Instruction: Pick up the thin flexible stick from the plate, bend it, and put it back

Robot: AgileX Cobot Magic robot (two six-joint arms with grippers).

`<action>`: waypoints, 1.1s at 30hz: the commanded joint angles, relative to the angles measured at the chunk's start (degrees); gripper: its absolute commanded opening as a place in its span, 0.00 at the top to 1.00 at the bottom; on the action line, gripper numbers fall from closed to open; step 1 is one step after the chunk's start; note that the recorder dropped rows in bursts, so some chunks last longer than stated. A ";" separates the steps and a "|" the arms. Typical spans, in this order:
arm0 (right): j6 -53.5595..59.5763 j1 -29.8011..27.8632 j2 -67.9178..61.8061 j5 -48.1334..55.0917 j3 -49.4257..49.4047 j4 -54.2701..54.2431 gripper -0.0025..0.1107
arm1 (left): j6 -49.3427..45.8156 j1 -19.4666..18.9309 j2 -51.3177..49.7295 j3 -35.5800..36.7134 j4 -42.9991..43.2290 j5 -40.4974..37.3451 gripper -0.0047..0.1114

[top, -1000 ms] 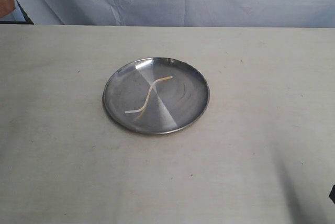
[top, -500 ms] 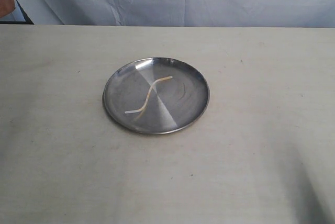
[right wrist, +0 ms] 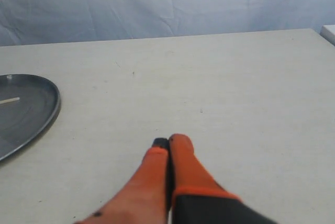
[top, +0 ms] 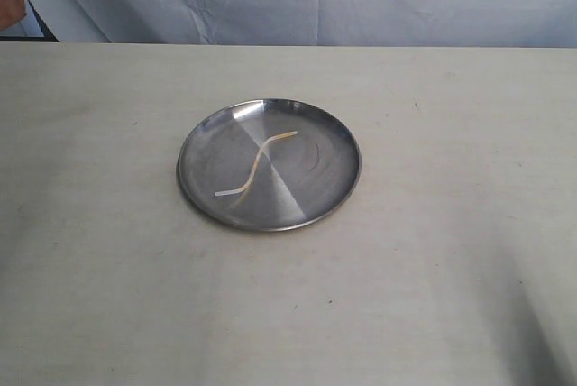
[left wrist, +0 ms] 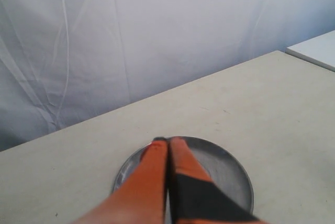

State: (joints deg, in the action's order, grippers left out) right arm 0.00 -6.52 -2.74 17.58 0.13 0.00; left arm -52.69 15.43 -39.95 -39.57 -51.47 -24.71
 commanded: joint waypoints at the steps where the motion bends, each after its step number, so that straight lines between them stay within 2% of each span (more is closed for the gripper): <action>1: 0.00 -0.33 0.20 -0.39 -0.13 -0.30 0.99 | -0.04 0.17 2.72 0.39 0.07 0.54 0.96; 3: 0.00 -0.33 0.20 -0.39 -0.13 -0.30 0.99 | -0.04 0.17 4.81 0.95 1.01 1.87 0.96; 5: 0.00 -0.33 0.20 -0.39 -0.13 -0.30 0.99 | 1.73 0.17 8.17 3.25 6.10 4.14 0.96; 7: 0.00 -0.33 0.20 -0.39 -0.13 -0.30 0.99 | 12.15 0.17 12.21 6.57 14.02 5.22 0.96; 8: 0.00 -0.33 0.20 -0.39 -0.13 -0.30 0.99 | 19.84 0.06 15.05 9.49 20.61 5.24 0.96; 11: 0.00 -0.33 0.20 -0.16 -0.13 -0.41 0.99 | 33.71 0.06 19.75 14.25 30.44 5.49 0.96; 15: 0.00 -0.33 0.20 -0.16 -0.13 -0.41 0.99 | 44.73 0.06 25.31 21.42 39.06 5.61 0.96; 24: 0.00 -0.33 0.20 -0.16 -0.13 -0.41 0.99 | 46.74 0.06 31.93 33.33 39.42 13.41 0.96; 30: 0.00 -0.33 0.20 -0.16 -0.13 -0.99 0.99 | 46.74 0.06 34.27 39.13 38.85 17.24 0.96; 33: 0.00 -0.33 0.20 -0.16 -0.13 -0.99 0.99 | 47.08 0.06 35.28 39.57 38.85 17.59 0.96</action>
State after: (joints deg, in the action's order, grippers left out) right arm 0.00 -6.52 -2.74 17.84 0.13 -0.79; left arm -6.31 15.43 -5.81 -0.61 -12.10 -9.00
